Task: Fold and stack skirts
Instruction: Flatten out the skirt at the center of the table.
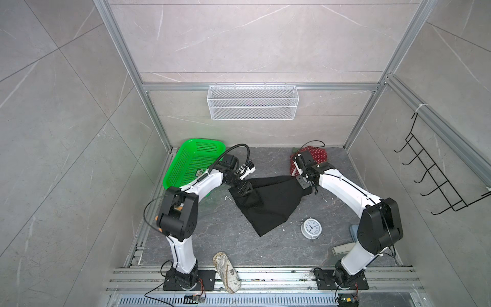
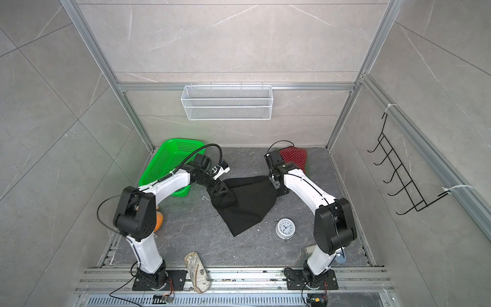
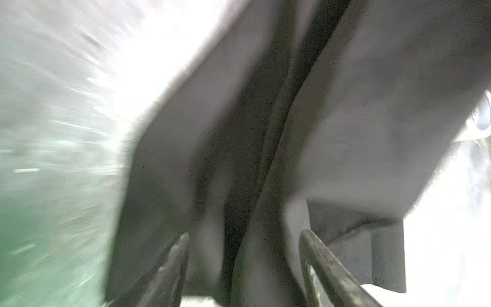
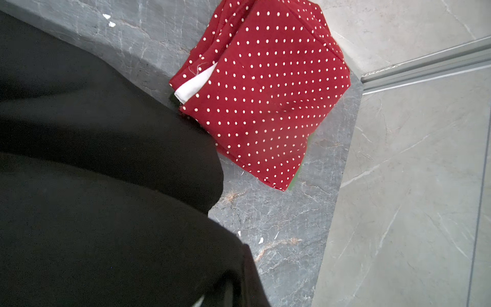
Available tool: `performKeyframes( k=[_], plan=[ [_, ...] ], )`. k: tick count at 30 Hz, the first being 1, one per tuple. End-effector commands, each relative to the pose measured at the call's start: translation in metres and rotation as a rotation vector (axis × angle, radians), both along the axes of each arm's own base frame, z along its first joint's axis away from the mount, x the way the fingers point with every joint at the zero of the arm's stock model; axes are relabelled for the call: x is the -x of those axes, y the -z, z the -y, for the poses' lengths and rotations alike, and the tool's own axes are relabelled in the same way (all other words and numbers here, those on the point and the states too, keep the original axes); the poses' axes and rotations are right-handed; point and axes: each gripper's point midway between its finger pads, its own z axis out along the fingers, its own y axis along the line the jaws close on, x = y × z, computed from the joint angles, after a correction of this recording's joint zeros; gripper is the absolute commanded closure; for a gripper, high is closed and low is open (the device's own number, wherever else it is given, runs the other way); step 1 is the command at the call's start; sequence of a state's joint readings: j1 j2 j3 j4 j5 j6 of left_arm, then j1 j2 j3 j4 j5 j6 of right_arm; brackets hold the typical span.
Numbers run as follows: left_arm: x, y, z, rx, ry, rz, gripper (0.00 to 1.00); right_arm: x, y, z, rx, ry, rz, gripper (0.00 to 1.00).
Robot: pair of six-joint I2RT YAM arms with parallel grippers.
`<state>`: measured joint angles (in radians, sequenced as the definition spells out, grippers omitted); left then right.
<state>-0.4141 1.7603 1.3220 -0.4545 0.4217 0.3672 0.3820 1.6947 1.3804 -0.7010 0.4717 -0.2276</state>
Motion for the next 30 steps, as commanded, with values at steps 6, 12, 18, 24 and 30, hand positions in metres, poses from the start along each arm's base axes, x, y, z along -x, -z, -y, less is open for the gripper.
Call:
performKeyframes(
  k=[6,12,18,24,30],
  plan=[
    [0.034,-0.062,0.0,-0.011,0.03,0.3,0.31,-0.012,0.001,-0.004,-0.045,0.019,0.016,1.0],
    [0.097,-0.018,0.029,-0.068,0.154,0.204,0.35,-0.014,0.001,-0.004,-0.039,0.009,0.012,1.0],
    [0.107,0.023,0.033,-0.111,0.093,0.082,0.38,-0.014,0.001,-0.005,-0.046,0.005,0.015,1.0],
    [0.086,0.042,0.028,-0.154,0.034,0.139,0.38,-0.014,0.0,-0.006,-0.059,0.003,0.019,1.0],
    [0.073,0.06,0.024,-0.181,0.019,0.115,0.38,-0.013,0.0,-0.005,-0.06,0.005,0.02,1.0]
  ],
)
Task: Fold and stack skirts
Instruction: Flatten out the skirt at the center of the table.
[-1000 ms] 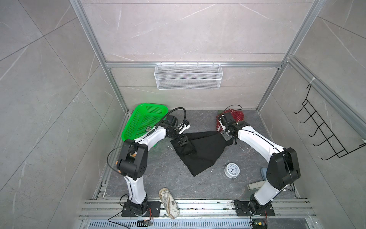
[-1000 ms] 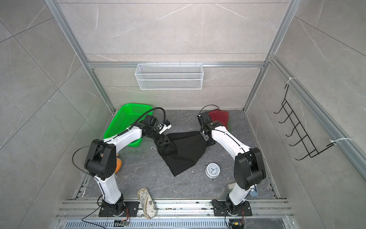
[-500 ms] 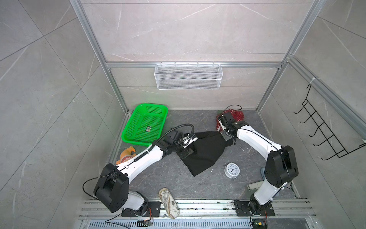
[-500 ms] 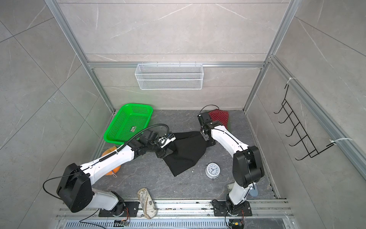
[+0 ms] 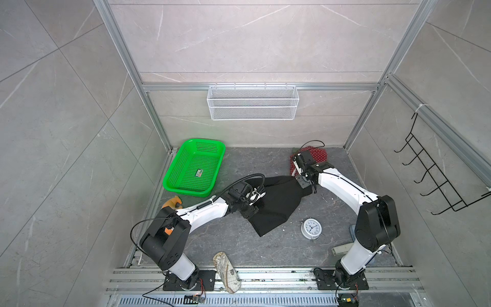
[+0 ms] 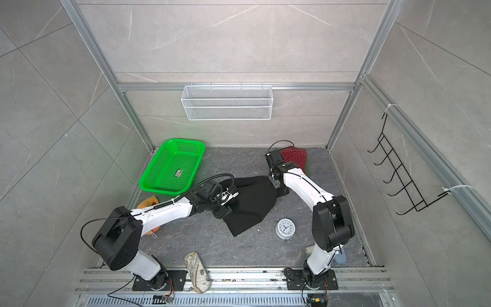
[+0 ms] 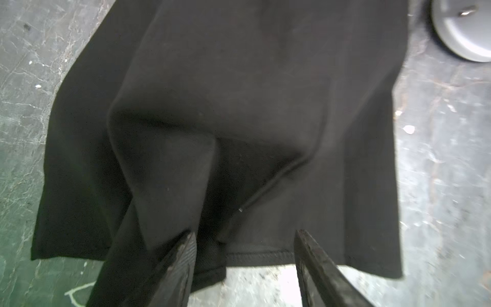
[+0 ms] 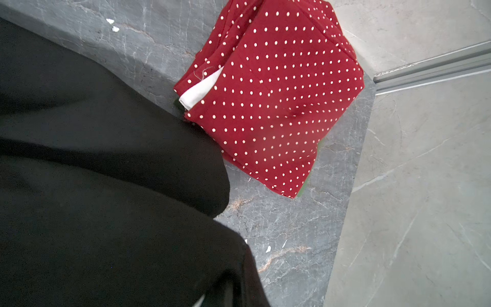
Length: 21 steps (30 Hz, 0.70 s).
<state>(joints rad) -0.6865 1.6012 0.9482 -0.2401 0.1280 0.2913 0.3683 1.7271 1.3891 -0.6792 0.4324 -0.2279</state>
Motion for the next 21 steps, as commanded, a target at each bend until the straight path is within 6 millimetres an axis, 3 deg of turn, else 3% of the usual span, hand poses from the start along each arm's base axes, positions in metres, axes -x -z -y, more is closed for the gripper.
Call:
performKeyframes(
  k=[1,8,21],
  plan=[
    [-0.016,0.003,0.0,0.004,-0.03,0.025,0.38,-0.005,-0.009,0.0,-0.027,0.012,0.033,1.0],
    [-0.027,0.011,0.0,-0.012,-0.048,0.002,0.4,-0.005,-0.008,0.001,-0.03,0.014,0.034,1.0],
    [-0.019,0.021,0.002,-0.053,-0.034,-0.089,0.61,-0.005,-0.009,0.005,-0.044,0.018,0.043,1.0]
  ],
)
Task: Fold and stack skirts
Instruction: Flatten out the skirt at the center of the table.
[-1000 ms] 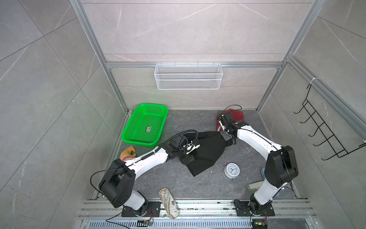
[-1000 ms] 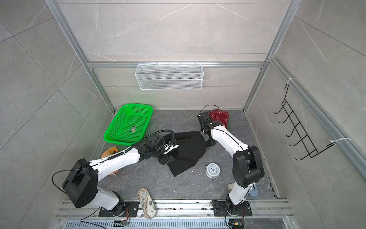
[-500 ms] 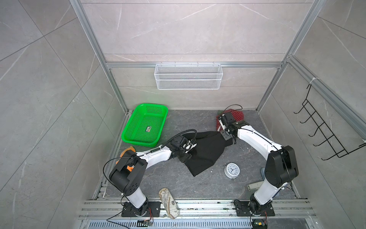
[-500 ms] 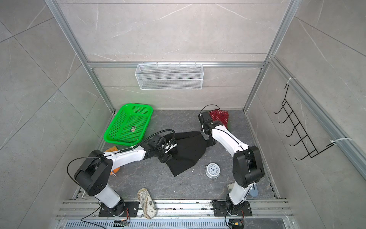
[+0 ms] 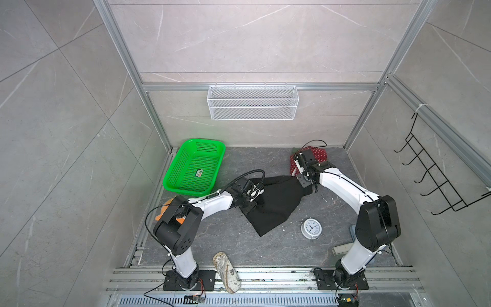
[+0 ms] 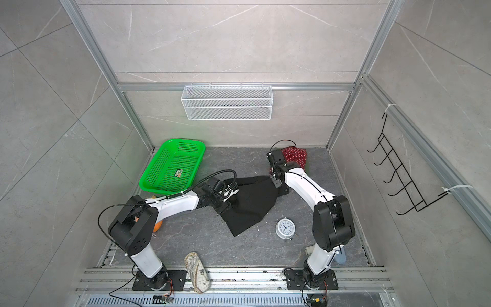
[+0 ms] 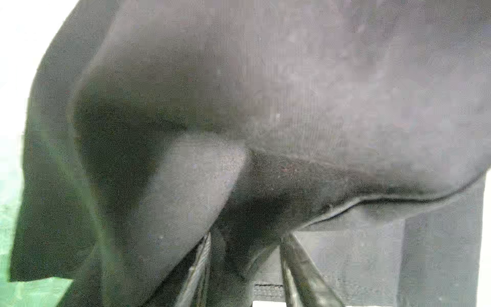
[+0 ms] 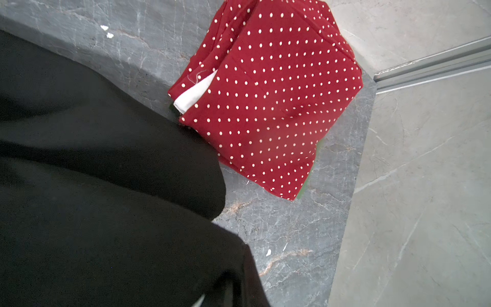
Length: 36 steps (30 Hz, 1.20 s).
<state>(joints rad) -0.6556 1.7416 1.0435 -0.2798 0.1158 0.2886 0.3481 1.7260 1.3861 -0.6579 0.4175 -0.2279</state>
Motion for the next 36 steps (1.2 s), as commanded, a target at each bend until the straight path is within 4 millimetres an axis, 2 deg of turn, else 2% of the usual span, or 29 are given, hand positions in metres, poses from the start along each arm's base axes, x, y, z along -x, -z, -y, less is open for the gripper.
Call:
performKeyframes(
  k=[1,8,16,21,24,28,32,36],
  plan=[
    [0.003,-0.004,0.004,0.008,0.006,-0.031,0.61,0.0,-0.008,0.0,-0.026,0.005,0.03,1.0],
    [0.009,0.003,0.005,-0.013,0.011,-0.068,0.77,0.0,-0.009,0.002,-0.036,0.009,0.038,1.0],
    [0.009,0.007,0.012,-0.005,0.011,-0.084,1.0,0.001,-0.013,0.005,-0.05,0.012,0.048,1.0],
    [0.008,-0.002,0.012,0.001,0.007,-0.058,1.0,0.002,-0.019,0.006,-0.06,0.014,0.062,1.0],
    [0.003,-0.024,0.007,0.005,-0.014,0.003,1.0,0.003,-0.026,0.008,-0.066,0.015,0.073,1.0],
    [-0.003,-0.068,-0.004,0.016,-0.06,0.104,1.0,0.007,-0.04,0.011,-0.082,0.017,0.095,1.0],
    [-0.008,-0.129,-0.018,0.053,-0.108,0.224,1.0,0.013,-0.063,0.012,-0.109,0.014,0.132,1.0],
    [-0.021,-0.196,-0.042,0.085,-0.186,0.34,1.0,0.022,-0.092,0.011,-0.144,0.0,0.162,1.0]
  ],
)
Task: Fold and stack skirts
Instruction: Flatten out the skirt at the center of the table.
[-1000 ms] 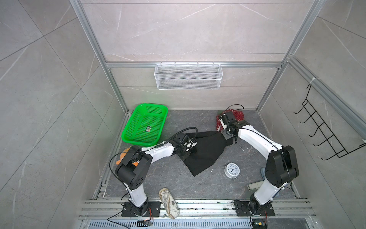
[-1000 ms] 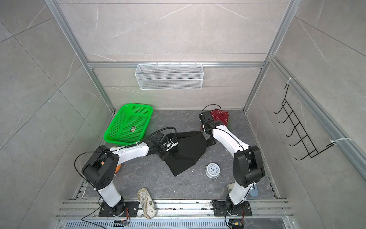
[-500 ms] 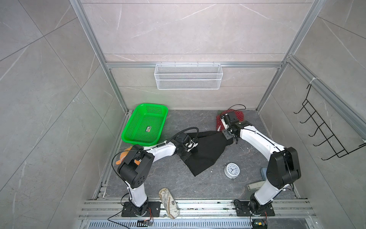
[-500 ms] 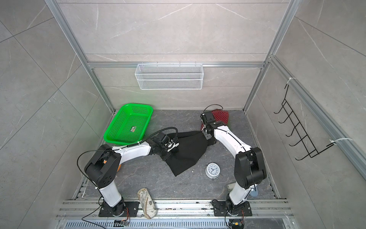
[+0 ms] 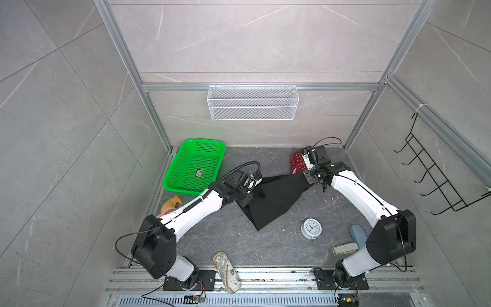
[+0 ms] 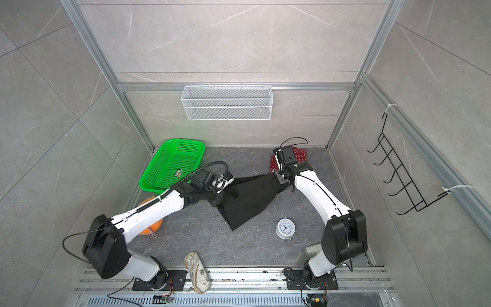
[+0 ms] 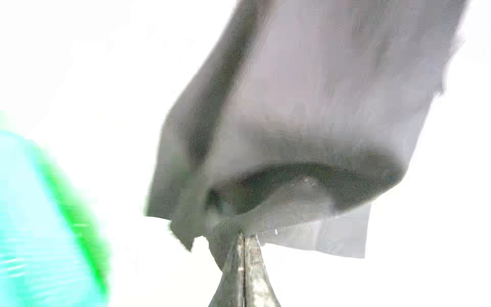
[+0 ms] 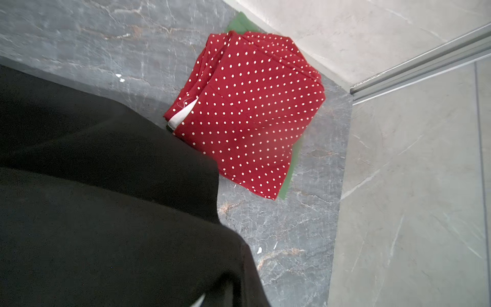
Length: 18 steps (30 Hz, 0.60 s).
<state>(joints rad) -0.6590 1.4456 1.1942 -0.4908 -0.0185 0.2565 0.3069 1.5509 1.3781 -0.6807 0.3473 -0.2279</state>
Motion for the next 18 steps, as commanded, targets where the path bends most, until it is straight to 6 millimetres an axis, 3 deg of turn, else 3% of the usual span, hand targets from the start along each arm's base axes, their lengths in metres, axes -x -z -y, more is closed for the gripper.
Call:
performKeyframes(
  k=[1,8,14,18],
  plan=[
    [-0.014,-0.069,-0.029,0.023,-0.109,0.128,1.0,0.01,-0.04,-0.001,-0.05,-0.007,0.052,1.0],
    [-0.032,-0.163,-0.066,0.052,-0.231,0.325,1.0,0.033,-0.094,-0.002,-0.116,-0.034,0.121,1.0],
    [-0.043,-0.218,-0.085,0.054,-0.304,0.439,1.0,0.061,-0.136,-0.005,-0.192,-0.071,0.162,1.0],
    [-0.049,-0.251,-0.089,0.072,-0.32,0.506,1.0,0.081,-0.15,-0.011,-0.242,-0.115,0.161,1.0]
  ],
)
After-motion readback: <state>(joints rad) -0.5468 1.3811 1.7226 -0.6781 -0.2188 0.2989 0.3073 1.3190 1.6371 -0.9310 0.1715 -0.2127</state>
